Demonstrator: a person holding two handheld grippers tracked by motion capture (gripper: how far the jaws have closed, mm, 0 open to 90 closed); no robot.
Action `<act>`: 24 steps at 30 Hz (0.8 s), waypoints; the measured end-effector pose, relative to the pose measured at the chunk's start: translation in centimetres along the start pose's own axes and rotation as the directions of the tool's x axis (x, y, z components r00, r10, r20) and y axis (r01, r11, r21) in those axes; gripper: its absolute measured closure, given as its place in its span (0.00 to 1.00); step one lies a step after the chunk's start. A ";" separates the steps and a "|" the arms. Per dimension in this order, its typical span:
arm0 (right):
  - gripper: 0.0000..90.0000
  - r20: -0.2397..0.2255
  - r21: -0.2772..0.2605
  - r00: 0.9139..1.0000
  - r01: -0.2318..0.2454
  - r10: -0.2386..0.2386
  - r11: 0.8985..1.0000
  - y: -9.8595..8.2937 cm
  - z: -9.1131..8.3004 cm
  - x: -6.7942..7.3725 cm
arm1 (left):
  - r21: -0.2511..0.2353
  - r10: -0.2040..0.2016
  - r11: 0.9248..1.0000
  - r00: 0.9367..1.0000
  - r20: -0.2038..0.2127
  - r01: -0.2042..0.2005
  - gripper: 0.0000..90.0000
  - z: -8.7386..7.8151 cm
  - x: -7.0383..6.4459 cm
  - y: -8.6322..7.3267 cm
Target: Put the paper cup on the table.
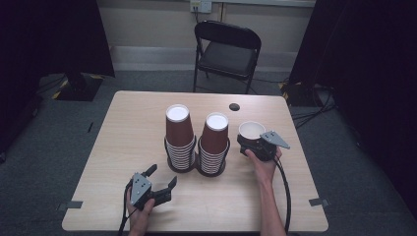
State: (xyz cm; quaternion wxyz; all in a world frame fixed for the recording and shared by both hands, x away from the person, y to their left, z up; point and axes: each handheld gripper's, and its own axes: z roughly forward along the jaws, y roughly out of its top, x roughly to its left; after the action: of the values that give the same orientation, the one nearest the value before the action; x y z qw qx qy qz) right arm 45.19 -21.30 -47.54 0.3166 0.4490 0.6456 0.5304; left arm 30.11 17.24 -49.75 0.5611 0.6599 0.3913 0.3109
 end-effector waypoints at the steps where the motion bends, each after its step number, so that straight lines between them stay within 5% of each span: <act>1: 0.11 0.000 -0.001 1.000 -0.002 0.002 1.000 -0.1 0.1 0.0 | -0.002 -0.002 1.000 1.000 0.001 0.002 0.18 0.0 0.0 0.0; 9: 0.11 -0.002 -0.018 1.000 -0.004 0.004 1.000 -0.9 0.7 0.1 | -0.012 -0.006 1.000 1.000 0.008 0.006 0.18 -0.1 0.0 -0.1; 24: 0.12 0.028 0.087 1.000 -0.011 0.008 0.996 -1.4 0.1 -0.2 | -0.010 -0.001 1.000 1.000 0.018 0.001 0.18 -0.1 0.1 0.0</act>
State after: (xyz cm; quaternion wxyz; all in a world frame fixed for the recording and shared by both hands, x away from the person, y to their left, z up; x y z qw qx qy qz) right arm 45.03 -21.53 -48.89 0.3029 0.4727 0.6616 0.4971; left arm 30.08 17.33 -49.77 0.5681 0.6594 0.3851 0.3067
